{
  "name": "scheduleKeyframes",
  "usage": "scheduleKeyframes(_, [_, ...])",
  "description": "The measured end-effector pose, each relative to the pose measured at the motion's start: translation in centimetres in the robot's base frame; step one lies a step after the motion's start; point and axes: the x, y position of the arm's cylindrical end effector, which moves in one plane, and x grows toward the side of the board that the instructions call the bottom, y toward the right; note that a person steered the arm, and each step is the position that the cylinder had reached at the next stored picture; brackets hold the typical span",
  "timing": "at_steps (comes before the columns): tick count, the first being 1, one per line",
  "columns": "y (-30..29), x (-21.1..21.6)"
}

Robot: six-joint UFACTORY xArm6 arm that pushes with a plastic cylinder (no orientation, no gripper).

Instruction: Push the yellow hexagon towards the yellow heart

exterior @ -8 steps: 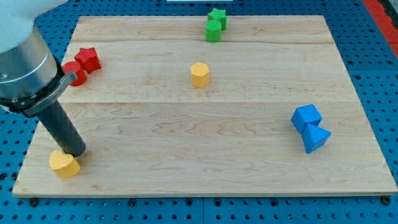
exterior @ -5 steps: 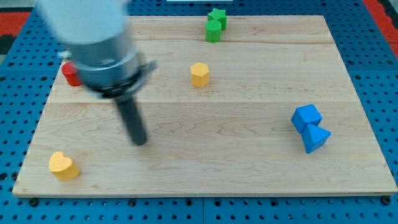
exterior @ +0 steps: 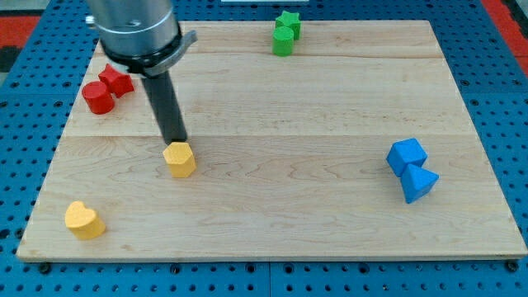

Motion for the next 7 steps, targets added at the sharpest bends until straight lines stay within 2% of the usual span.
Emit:
scheduleKeyframes(1, [1.7,5.3])
scheduleKeyframes(2, [-1.7,10.8])
scheduleKeyframes(3, [1.3,13.1])
scheduleKeyframes(5, [-2.1,13.5])
scheduleKeyframes(7, [-2.4,9.2])
